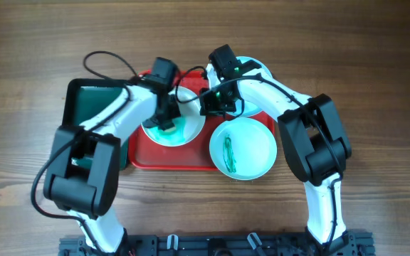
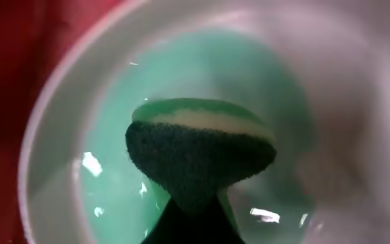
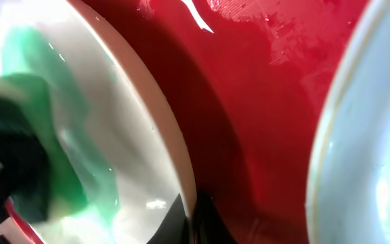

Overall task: Clean dirty plates on tray and stack at the side
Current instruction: 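Scrub the left plate with the sponge while the right gripper holds its rim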

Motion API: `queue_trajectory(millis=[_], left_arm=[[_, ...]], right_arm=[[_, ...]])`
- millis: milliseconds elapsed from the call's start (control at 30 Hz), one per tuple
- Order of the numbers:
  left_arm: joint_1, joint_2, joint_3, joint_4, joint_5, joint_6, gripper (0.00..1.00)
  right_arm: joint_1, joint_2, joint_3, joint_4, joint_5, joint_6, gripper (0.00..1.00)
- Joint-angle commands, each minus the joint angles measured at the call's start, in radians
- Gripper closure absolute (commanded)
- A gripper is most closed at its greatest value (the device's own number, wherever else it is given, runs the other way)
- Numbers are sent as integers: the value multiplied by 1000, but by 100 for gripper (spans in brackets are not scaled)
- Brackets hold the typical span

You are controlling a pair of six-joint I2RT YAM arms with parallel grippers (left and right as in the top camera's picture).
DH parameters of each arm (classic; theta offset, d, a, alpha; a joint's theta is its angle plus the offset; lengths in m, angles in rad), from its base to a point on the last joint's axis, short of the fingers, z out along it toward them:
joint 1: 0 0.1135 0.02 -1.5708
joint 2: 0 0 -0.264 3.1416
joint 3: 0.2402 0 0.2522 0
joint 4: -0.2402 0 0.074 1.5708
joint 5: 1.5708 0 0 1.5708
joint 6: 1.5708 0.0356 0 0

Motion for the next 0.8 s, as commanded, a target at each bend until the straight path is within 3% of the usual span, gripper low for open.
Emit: queue_trajectory(millis=[0, 67, 167, 233, 300, 400, 633, 767], left_arm=[[63, 24, 10, -46, -10, -116, 96], [65, 24, 10, -85, 24, -142, 96], [47, 24, 9, -119, 186, -130, 96], [6, 24, 9, -106, 350, -79, 96], [-31, 24, 9, -66, 396, -80, 96], [-60, 24, 9, 28, 372, -84, 96], [17, 26, 9, 137, -32, -91, 96], [84, 26, 9, 110, -30, -88, 96]], right_arm=[[3, 8, -17, -8, 9, 3, 96], [3, 8, -17, -6, 9, 3, 96], [3, 8, -17, -6, 10, 3, 96], [3, 8, -17, -6, 10, 3, 96], [3, 8, -16, -6, 10, 2, 96], [3, 8, -17, -6, 10, 2, 96], [3, 8, -17, -9, 10, 1, 96], [3, 8, -17, -10, 10, 1, 96]])
